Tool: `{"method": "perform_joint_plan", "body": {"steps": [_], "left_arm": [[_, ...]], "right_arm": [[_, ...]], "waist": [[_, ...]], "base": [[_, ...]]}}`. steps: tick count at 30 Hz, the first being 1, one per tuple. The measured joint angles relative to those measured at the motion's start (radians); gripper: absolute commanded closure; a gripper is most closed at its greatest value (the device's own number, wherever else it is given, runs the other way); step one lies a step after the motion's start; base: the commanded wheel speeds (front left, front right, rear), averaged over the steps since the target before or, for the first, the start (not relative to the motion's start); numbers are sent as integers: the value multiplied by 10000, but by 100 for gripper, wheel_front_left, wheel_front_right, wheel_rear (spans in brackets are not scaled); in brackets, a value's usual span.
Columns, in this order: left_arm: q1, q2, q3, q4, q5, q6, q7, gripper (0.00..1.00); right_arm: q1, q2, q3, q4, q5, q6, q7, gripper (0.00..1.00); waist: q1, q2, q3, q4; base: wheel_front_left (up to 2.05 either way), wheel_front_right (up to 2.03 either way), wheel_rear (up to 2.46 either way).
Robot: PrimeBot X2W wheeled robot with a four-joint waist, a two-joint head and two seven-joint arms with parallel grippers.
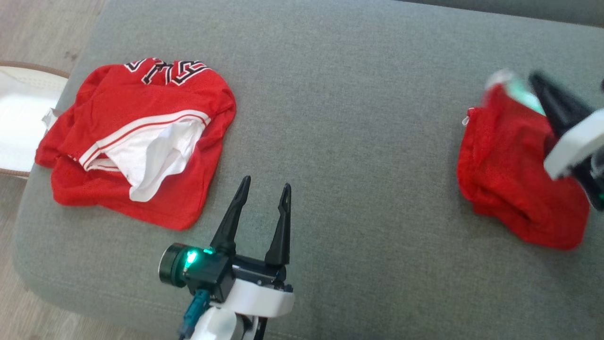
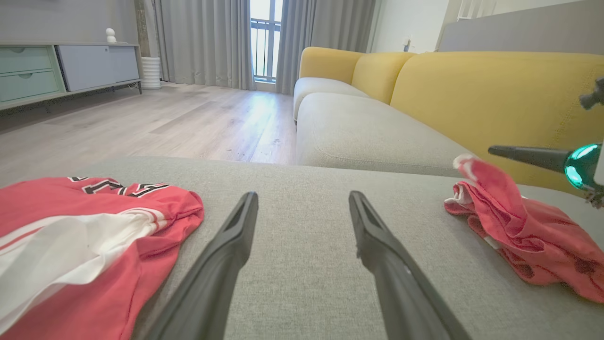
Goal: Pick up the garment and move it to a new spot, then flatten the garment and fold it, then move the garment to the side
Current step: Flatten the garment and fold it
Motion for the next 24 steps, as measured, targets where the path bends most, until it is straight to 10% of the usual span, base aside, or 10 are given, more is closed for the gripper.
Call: {"method": "perform_joint_plan", "body": {"steps": [7,10,24], "left_arm": [[-71,-6,12,144,-69,105,0,0],[41,-10,165,255,-69,155,0,0],[1718,261,1097,577,121,514,2,0]], "right_arm": [[-154,673,-163,646,-493,0,-1528,84],[301,1020,-894,562,-571,0,-1732,0],[5469,3172,-4830,-2581,-3962,0,-1760,0]], "waist": [[0,0,-372,-70],[-3,0,-806,-325],[-4,0,-2688,-1943]], "base": [[0,0,0],[0,0,0],[0,0,0]]}}
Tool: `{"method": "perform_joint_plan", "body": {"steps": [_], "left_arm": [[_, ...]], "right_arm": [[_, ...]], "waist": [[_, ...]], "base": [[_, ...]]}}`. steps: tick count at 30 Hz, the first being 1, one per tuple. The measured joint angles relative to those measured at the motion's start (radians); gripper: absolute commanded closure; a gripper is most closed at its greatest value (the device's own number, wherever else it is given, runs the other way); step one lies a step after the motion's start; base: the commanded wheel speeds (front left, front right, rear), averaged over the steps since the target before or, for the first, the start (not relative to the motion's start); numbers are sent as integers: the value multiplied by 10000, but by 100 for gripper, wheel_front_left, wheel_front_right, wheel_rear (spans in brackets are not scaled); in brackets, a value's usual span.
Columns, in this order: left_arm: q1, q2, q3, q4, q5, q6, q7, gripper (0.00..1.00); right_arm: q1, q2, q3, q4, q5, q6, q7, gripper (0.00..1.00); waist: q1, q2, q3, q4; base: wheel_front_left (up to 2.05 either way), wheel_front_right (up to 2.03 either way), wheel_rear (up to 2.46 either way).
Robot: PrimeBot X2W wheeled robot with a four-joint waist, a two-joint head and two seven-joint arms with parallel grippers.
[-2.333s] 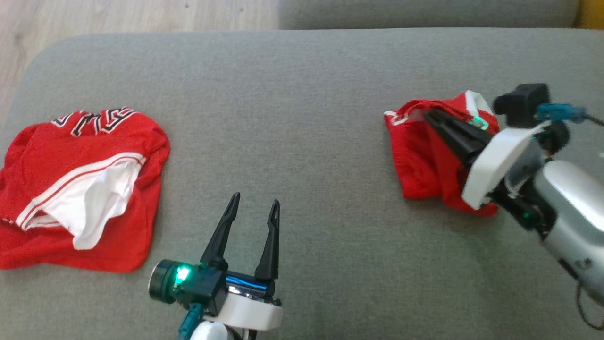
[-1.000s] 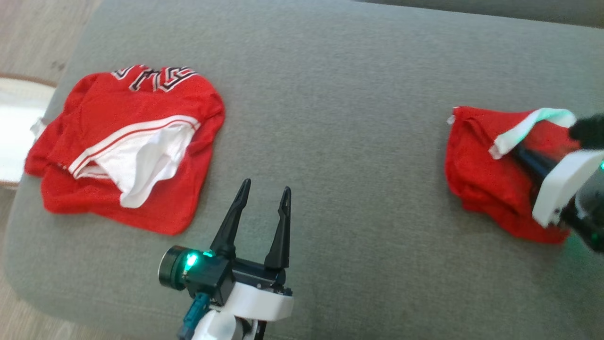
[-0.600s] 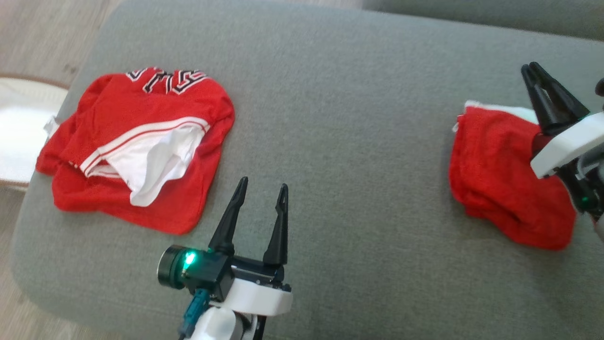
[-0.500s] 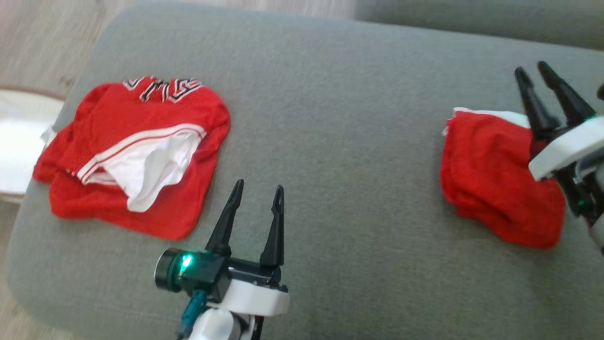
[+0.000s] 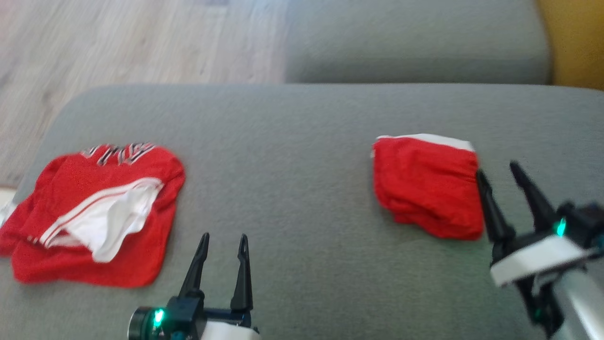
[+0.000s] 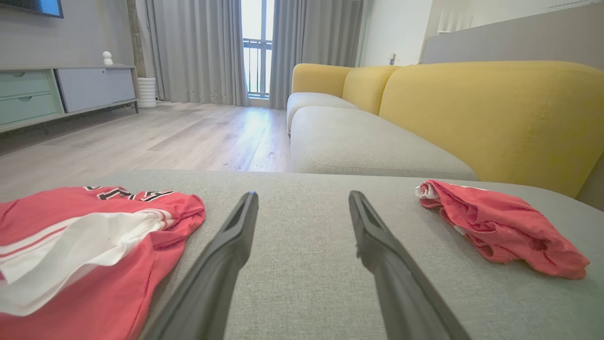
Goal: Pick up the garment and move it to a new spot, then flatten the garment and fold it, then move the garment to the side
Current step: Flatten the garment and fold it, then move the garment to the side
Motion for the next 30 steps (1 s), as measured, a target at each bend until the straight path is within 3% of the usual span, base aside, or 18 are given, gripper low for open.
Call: {"method": "perform_joint_plan", "body": {"steps": [5,13,30], "left_arm": [[565,13,286,-303,265,86,0,0],[1671,35,765,-740,709,-23,0,0],[1942,-79,1152,-731,1078,-383,0,0]], "right_arm": [[1710,1062,-800,-738,-920,0,0,0],[3041,1954,-1402,-1093,-1741,0,0,0],[3173,2142,-1490,-1057,-1985,0,0,0]], "waist": [[1,0,-517,-535],[2,0,-937,-997],[3,0,-1180,-931]], "base": [[0,0,0],[0,0,0],[0,0,0]]}}
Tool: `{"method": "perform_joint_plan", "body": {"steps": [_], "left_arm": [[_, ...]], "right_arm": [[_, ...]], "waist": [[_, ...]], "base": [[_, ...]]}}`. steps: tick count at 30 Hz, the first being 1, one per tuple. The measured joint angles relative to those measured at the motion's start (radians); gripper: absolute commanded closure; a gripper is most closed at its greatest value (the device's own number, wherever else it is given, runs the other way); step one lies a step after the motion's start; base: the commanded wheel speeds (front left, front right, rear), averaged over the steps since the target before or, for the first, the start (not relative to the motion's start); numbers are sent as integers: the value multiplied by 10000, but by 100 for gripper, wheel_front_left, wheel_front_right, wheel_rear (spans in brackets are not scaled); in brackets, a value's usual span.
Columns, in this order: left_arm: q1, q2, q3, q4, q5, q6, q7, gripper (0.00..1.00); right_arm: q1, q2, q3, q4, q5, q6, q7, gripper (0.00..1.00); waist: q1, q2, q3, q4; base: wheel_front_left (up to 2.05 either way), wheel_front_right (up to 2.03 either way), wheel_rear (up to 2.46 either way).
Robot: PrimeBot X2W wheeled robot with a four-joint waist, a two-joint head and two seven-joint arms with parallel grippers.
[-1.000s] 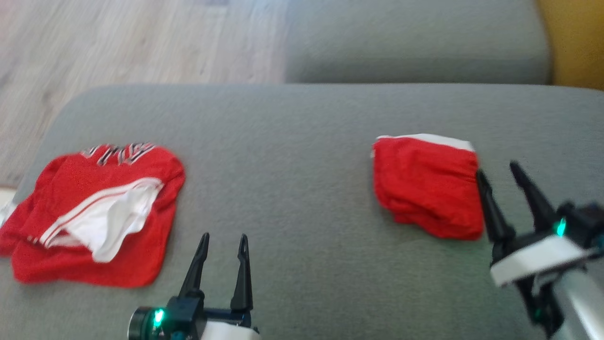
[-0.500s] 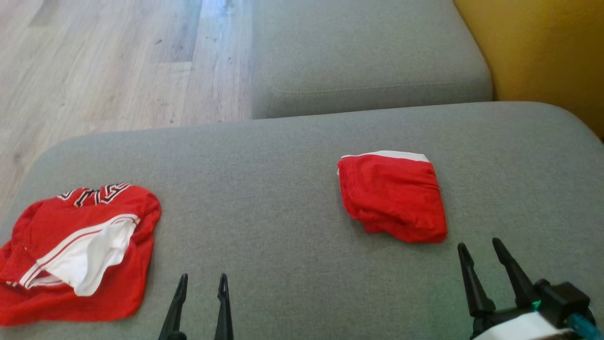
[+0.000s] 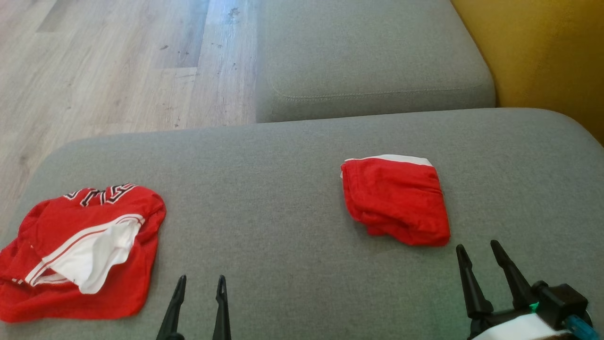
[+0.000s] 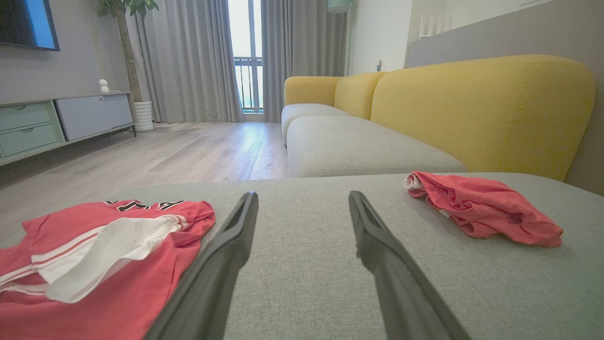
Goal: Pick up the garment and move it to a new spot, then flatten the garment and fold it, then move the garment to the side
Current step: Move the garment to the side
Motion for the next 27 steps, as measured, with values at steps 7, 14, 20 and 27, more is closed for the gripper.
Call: {"method": "perform_joint_plan", "body": {"steps": [7,14,20,27], "left_arm": [[1,-46,94,38,12,-82,0,0],[1,-65,127,40,82,-159,0,0],[2,-90,132,40,84,-173,0,0],[2,-104,132,46,113,-174,0,0]], "right_arm": [[30,56,12,0,-4,0,0,0],[226,59,33,6,-4,0,0,0],[225,59,52,8,-58,0,0,0],[225,59,54,6,-58,0,0,0]], "waist": [[1,0,22,23],[1,0,86,7],[0,0,166,22],[1,0,350,76]], "base": [[0,0,0],[0,0,0],[0,0,0],[0,0,0]]}}
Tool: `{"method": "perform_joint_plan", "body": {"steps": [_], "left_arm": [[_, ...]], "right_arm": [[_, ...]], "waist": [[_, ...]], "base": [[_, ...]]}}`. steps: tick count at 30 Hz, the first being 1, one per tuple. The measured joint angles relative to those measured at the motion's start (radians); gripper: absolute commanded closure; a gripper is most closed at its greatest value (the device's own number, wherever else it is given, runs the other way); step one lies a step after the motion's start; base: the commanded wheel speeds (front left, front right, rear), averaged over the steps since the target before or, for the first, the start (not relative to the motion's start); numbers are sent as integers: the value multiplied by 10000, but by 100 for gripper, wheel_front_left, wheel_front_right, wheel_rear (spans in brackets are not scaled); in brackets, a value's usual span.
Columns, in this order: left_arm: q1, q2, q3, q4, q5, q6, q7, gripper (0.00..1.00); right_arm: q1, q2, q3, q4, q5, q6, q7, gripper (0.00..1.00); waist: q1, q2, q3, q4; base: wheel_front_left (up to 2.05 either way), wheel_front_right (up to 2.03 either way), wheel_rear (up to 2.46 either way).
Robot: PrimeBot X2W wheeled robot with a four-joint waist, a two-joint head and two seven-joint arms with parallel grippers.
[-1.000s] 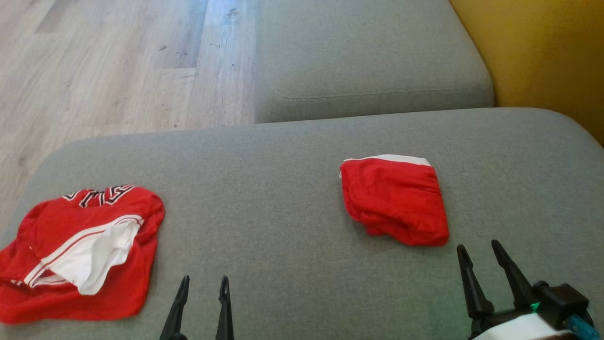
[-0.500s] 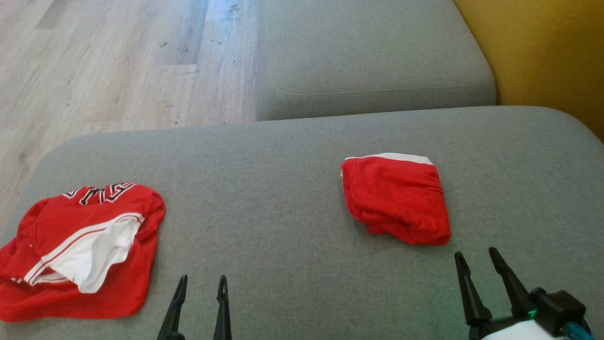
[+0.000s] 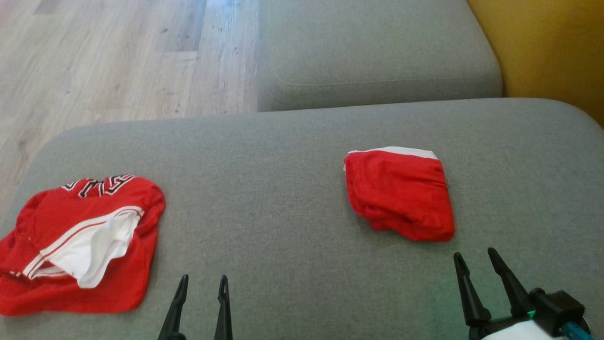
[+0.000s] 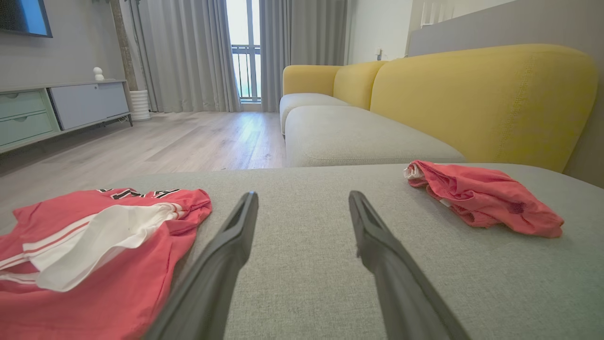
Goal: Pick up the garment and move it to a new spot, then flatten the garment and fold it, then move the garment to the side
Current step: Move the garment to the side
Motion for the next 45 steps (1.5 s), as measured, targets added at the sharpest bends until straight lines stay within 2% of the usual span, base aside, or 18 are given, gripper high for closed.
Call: {"method": "perform_joint_plan", "body": {"steps": [10,15,17,19,26,29,38,39,40,41,42,45], "left_arm": [[-127,-21,-65,0,44,-77,0,0],[-599,-25,-251,-2,38,-75,0,0],[-825,-31,-410,10,29,-75,0,0],[-1082,-46,-583,25,27,-75,0,0],[-1582,-48,-851,132,29,-77,0,0],[-1982,-59,-1018,234,27,-77,0,0],[-2291,-61,-1208,412,-75,-71,0,0],[-2333,-61,-1254,412,-75,-71,0,0],[-2353,-63,-1292,420,-75,-69,0,0],[-2355,-65,-1313,433,-75,-69,0,0],[-2354,-65,-1319,453,-75,-65,0,0],[-2355,-65,-1319,479,-77,-58,0,0]], "right_arm": [[-351,-167,171,355,497,0,0,0],[-1629,-924,397,1066,1490,0,151,0],[-2239,-1285,527,1315,2171,0,616,0],[-2990,-1822,656,1624,3348,0,1509,0],[-4293,-2792,855,2337,5958,0,3814,0],[-4789,-2984,986,2721,6853,0,4452,0],[-5428,-3122,1628,3511,8080,0,4993,0],[-5427,-3116,1699,3551,8213,0,5047,16],[-5427,-3112,1760,3584,8374,0,5079,57],[-5427,-3112,1808,3613,8527,0,5079,84],[-5428,-3114,1862,3614,8636,0,5074,100],[-5434,-3154,1994,3582,8744,0,5024,100]], "waist": [[1,0,804,132],[2,0,1276,295],[2,0,1446,368],[1,0,1672,473],[1,0,2252,700],[2,0,2585,837],[0,0,2964,1080],[0,0,2976,1091],[0,0,2983,1099],[0,0,2984,1104],[0,0,2986,1106],[0,0,3011,1092]], "base": [[0,0,0],[0,0,0],[0,0,0],[0,0,0],[0,0,0],[0,0,0],[0,0,0],[0,0,0],[0,0,0],[0,0,0],[0,0,0],[0,0,0]]}}
